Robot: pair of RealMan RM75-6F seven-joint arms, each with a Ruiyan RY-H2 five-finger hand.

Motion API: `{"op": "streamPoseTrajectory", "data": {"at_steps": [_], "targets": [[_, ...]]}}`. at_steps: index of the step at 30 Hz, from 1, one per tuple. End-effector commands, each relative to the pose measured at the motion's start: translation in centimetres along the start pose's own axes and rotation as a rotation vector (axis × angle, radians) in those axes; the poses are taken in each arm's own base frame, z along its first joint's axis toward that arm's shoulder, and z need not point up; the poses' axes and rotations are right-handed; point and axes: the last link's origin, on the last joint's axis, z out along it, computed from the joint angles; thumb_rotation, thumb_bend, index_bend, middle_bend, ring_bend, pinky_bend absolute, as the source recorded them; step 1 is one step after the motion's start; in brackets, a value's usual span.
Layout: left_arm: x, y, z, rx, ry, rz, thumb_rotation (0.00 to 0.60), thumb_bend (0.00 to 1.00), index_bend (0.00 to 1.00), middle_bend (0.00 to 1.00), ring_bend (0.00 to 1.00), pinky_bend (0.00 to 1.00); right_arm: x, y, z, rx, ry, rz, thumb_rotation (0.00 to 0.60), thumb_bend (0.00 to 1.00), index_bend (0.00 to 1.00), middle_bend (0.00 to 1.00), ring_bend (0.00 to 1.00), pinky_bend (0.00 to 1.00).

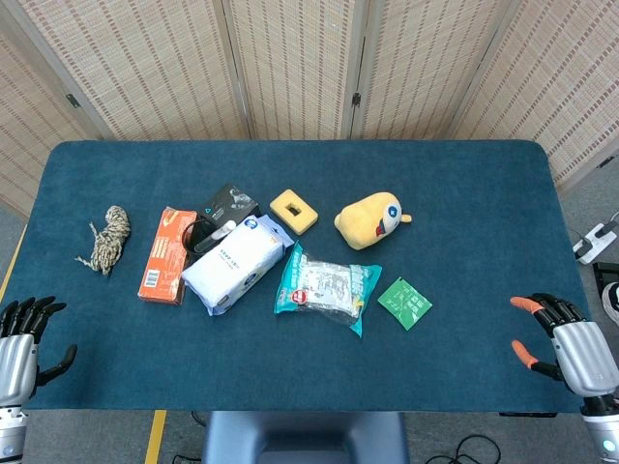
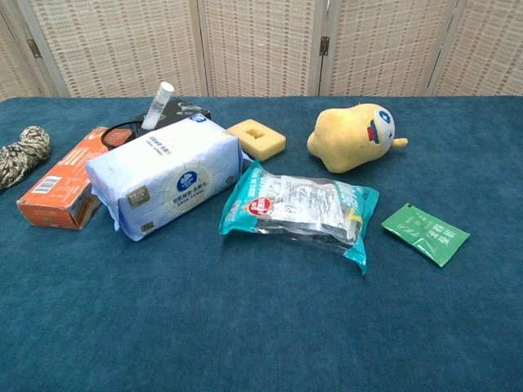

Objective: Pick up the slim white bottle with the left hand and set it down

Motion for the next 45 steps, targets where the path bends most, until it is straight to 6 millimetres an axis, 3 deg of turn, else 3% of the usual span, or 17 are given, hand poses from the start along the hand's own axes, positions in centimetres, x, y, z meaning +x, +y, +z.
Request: {"op": "streamPoseTrajectory", "data": {"at_steps": [1,7,11,17,24,30,33,35,45], "targets": [[0.0,0.0,0.0,0.0,-0.002,0.003,0.6,0.36,0.28,0.21,0.12,0.1,0.0,0.0,0.0,-0.001,-0.001,-0.001,0.6,0.23,0.25,0.29,0.19,0.25],[0.0,0.2,0.1,-0.009,-0.006,-0.013,0.6,0.36,0.28,0.21,0.12,0.1,0.1,0.0,0.1,-0.001,0.005,-0.004,0.6,0.23,0.25,0.29,0.19,0.25],[0.4,1.1,1.2,-0.063,-0.011,-0.061,0.6,0.36,0.3,0.21,0.12,0.1,0.8,-0.1,0.1,0.005,0.03,-0.015,0.6,0.23,0.25,0.29,0.19,0.25],[0.5,4.1,5.9,-0.171,-0.058,-0.252,0.6,0.36,0.32,0.23,0.15,0.1,1.1,-0.2,0.0,0.003,0.037,-0.025,0.6,0.23,0.25,0.29,0.19,0.25],[-0.4,9.0,13.4,-0.219,-0.179,-0.518,0.6,0.36,0.32,0.23,0.15,0.1,0.4,-0.5,0.0,0.001,0.013,-0.014,0.6,0.23,0.25,0.29,0.2,0.25],[-1.4,10.8,16.2,-0.226,-0.179,-0.517,0.6,0.35,0.33,0.23,0.14,0.1,0.2,-0.5,0.0,-0.004,0.005,-0.014,0.6,0.23,0.25,0.29,0.2,0.25],[-3.6,14.3,19.7,-0.24,-0.223,-0.499,0.6,0.33,0.33,0.23,0.14,0.1,0.1,-0.4,-0.1,-0.015,0.004,-0.014,0.6,0.23,0.25,0.29,0.2,0.25],[-4.6,15.3,20.8,-0.233,-0.232,-0.489,0.6,0.32,0.33,0.23,0.14,0.1,0.0,-0.4,0.0,-0.019,0.003,-0.014,0.6,0.23,0.25,0.29,0.2,0.25],[-7.5,18.0,24.5,-0.157,-0.256,-0.443,0.6,0.33,0.36,0.23,0.14,0.1,0.1,-0.4,0.4,-0.03,0.002,-0.02,0.6,0.23,0.25,0.29,0.2,0.25]]}}
